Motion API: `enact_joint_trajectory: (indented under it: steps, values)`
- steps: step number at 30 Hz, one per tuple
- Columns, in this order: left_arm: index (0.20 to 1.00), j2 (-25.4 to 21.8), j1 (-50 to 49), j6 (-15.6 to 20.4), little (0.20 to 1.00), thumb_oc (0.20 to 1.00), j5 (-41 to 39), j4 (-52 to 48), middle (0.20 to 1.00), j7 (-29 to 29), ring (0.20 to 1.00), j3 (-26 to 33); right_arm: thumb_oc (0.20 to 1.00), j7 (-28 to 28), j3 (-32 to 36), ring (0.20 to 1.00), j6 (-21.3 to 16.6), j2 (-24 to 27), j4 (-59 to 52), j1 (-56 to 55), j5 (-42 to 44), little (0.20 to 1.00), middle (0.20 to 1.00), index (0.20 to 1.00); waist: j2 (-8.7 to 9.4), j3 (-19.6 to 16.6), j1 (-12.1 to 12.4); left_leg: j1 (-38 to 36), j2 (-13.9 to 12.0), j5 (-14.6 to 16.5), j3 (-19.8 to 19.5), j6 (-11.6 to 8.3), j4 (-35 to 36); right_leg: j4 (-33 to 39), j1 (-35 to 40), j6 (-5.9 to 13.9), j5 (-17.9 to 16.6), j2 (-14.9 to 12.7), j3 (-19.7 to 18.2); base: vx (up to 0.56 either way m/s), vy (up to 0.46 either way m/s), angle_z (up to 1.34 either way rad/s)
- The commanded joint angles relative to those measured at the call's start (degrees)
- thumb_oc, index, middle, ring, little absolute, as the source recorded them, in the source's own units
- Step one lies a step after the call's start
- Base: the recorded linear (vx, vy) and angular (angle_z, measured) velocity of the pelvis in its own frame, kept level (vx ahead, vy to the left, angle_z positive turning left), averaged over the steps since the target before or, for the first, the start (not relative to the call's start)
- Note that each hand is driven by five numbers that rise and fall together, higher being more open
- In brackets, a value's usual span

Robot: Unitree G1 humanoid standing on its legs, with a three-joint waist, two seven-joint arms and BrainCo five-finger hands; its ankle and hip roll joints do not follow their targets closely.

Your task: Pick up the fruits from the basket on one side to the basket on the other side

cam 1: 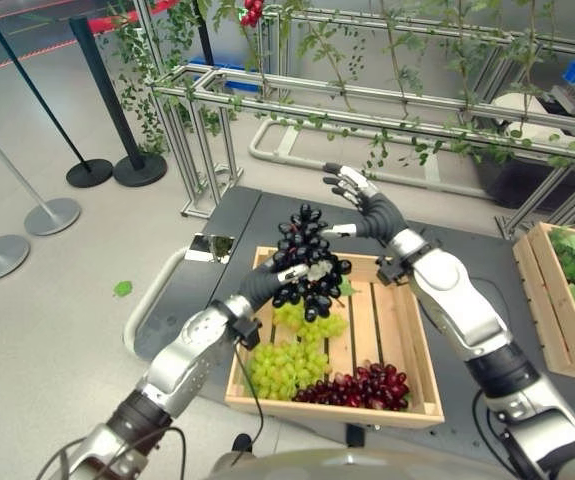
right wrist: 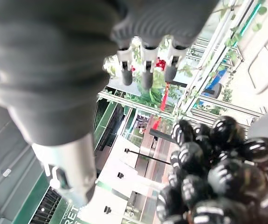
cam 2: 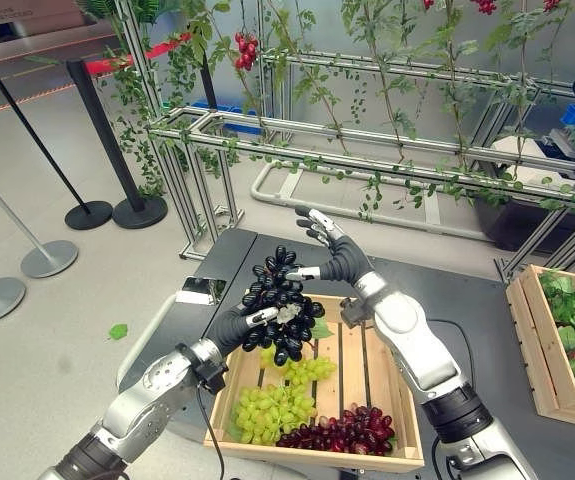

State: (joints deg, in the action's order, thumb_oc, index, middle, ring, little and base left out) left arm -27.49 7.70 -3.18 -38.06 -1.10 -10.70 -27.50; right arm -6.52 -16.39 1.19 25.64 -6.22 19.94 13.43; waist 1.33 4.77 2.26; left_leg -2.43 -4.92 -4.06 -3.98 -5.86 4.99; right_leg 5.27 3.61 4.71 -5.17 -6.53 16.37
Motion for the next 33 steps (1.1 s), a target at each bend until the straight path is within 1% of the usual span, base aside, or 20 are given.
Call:
enact_joint_trajectory:
  steps: [1,10,18,22,27,29,30,31,32,33]
  values:
    - [0.2,-0.41,2.23,2.91,0.2,0.2,-3.4,-4.2,0.2,-1.7,0.2,3.9,1.0,0.7,3.71,1.0,-3.38,0.68,-0.92,1.7,-0.7,1.0,1.0,1.0,2.07,-1.5,-0.67,-0.67,3.34,5.17,-1.32,3.55,-0.43,-4.72,2.32,2.89,8.8,-1.12,1.5,0.0,0.0,0.0]
    - [0.2,-1.06,0.72,2.51,0.2,0.2,-3.54,-5.51,0.2,-2.43,0.2,5.5,1.0,0.82,6.63,1.0,-3.07,1.67,-0.12,0.33,-2.74,1.0,1.0,1.0,1.89,-1.28,-0.57,-0.66,3.54,5.24,-1.44,3.7,-0.52,-4.94,2.27,2.87,8.99,-1.15,1.59,0.0,0.0,0.0]
    - [0.2,-1.68,-0.09,3.01,0.2,0.2,-3.81,-6.5,0.2,-2.2,0.2,7.33,1.0,0.94,8.1,1.0,-3.38,1.93,0.07,-0.82,-1.87,1.0,1.0,1.0,1.66,-1.08,-0.54,-0.73,3.63,5.3,-1.34,3.74,-0.59,-5.3,2.15,2.85,9.28,-1.16,1.56,0.0,0.0,0.0]
    - [0.2,-2.22,-2.8,3.86,0.2,0.2,-4.32,-7.84,0.2,-2.14,0.2,11.29,1.0,0.57,11.69,1.0,-4.41,3.12,-0.1,-4.05,0.86,1.0,1.0,1.0,1.43,-0.76,-0.54,-0.7,3.6,5.34,-1.43,3.68,-0.63,-5.5,2.09,2.82,9.41,-1.15,1.62,0.0,0.0,0.0]
    - [0.2,-3.41,-7.69,4.71,0.2,0.2,-4.84,-9.89,0.2,-3.65,0.2,17.47,1.0,0.18,18.9,1.0,-6.21,3.74,0.62,-11.38,4.19,1.0,1.0,1.0,0.9,-0.4,-0.69,-0.55,3.61,5.31,-1.74,3.43,-0.73,-5.55,1.99,2.68,9.79,-0.99,1.69,0.0,0.0,0.0]
    - [0.2,-3.3,-9.99,5.39,0.2,0.2,-4.22,-10.58,0.2,-3.92,0.2,21.17,1.0,0.39,22.75,1.0,-7.21,2.38,0.68,-15.13,5.42,1.0,1.0,1.0,0.58,-0.14,-0.93,-0.54,3.55,5.26,-1.72,3.27,-0.79,-5.57,1.98,2.57,9.96,-0.86,1.7,0.0,0.0,0.0]
    - [0.2,-3.33,-10.13,5.35,0.2,0.2,-4.21,-10.69,0.2,-3.92,0.2,21.18,1.0,0.37,22.78,1.0,-7.18,2.32,0.54,-15.31,5.42,1.0,1.0,1.0,0.61,-0.21,-0.93,-0.55,3.55,5.27,-1.73,3.26,-0.79,-5.58,1.99,2.57,9.98,-0.85,1.7,0.0,0.0,0.0]
    - [0.2,-1.6,-13.79,6.22,0.2,0.2,-4.12,-10.62,0.2,-4.39,0.2,25.41,1.0,0.37,26.94,1.0,-8.91,-1.21,1.12,-20.79,7.62,1.0,1.0,1.0,0.12,-0.1,-1.6,-0.66,3.42,5.29,-1.52,3.17,-0.83,-5.41,2.03,2.45,10.13,-0.58,1.33,0.0,0.0,0.0]
    - [0.2,-1.62,-13.92,6.21,0.2,0.2,-4.12,-10.68,0.2,-4.41,0.2,25.43,1.0,0.35,26.94,1.0,-8.88,-1.26,1.01,-20.95,7.61,1.0,1.0,1.0,0.14,-0.18,-1.58,-0.68,3.41,5.3,-1.5,3.16,-0.82,-5.4,2.04,2.44,10.14,-0.57,1.31,0.0,0.0,0.0]
    - [0.2,-0.57,-15.04,6.19,0.2,0.2,-4.16,-10.34,0.2,-4.46,0.2,26.43,1.0,0.29,28.33,1.0,-8.95,-2.89,0.9,-22.7,8.25,1.0,1.0,1.0,0.0,-0.22,-1.87,-0.76,3.35,5.34,-1.36,3.16,-0.81,-5.32,2.03,2.4,10.15,-0.52,1.2,0.0,0.0,0.0]
